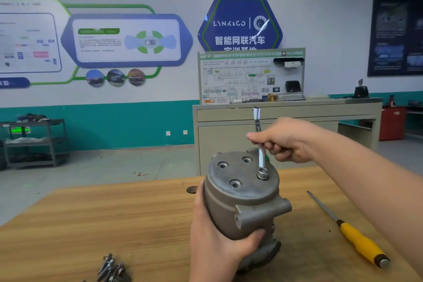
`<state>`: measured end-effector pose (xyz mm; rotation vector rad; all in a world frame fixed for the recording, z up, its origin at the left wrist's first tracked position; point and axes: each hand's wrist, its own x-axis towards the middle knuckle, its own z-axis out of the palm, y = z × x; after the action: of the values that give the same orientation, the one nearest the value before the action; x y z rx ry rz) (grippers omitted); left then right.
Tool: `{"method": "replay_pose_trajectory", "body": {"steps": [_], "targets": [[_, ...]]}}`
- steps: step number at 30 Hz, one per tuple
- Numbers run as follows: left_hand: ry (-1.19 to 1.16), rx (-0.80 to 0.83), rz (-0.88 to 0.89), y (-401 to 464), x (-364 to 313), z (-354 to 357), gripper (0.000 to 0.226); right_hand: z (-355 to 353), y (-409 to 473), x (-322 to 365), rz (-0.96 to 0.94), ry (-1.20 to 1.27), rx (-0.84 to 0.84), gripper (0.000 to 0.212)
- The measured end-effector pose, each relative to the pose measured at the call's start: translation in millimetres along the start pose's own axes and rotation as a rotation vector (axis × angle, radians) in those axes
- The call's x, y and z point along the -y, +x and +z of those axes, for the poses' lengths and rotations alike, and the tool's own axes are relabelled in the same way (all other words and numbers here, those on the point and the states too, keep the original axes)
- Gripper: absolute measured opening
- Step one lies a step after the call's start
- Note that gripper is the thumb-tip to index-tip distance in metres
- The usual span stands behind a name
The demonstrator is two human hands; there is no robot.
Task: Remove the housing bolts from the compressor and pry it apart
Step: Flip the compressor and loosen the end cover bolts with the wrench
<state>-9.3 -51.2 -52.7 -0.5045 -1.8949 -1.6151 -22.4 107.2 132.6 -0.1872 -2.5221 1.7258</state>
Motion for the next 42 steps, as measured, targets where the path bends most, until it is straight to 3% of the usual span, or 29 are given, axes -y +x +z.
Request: {"method": "replay_pose_trajectory", "body": {"steps": [9,13,16,18,21,24,27,30,34,42], "targets": [[0.006,0.020,0.012,0.2,2.4,2.4,0.124,43.2,-17.1,31.2,-0.296,-0.706,-0.044,0.027],[0.017,0.001,0.025,-0.8,2.4,1.4,0.126,61.5,-45.8,19.6,-0.632,-0.999,-0.080,0.025],[0.021,0.027,0.034,-2.2,3.5,-1.1,0.121,71.2,-77.2,-14.4,-1.028,-1.061,-0.268,0.030],[-0.052,0.035,0.019,-2.2,4.6,-2.5,0.108,69.7,-94.2,-41.6,-1.151,-0.868,-0.314,0.040],[-0.078,0.001,0.010,-2.3,4.3,-5.5,0.118,56.7,-101.3,-78.2,-1.116,-0.353,-0.300,0.048],[-0.052,-0.011,0.008,0.0,4.1,-4.9,0.118,44.9,-99.2,-95.2,-0.900,0.129,-0.401,0.036],[-0.037,-0.002,0.019,1.7,5.1,-1.9,0.118,37.4,-86.9,-96.1,-0.557,0.620,-0.293,0.022],[-0.036,0.001,0.014,0.0,5.6,-1.9,0.121,25.4,-76.4,-82.1,-0.402,0.908,-0.199,0.017],[-0.019,-0.012,-0.002,-2.5,2.8,-4.4,0.124,6.9,-77.2,-63.1,-0.530,0.988,-0.259,0.027],[0.001,-0.104,-0.032,-8.9,-9.3,8.0,0.128,44.6,-84.5,-74.4,-0.823,0.532,-0.554,0.039]]}}
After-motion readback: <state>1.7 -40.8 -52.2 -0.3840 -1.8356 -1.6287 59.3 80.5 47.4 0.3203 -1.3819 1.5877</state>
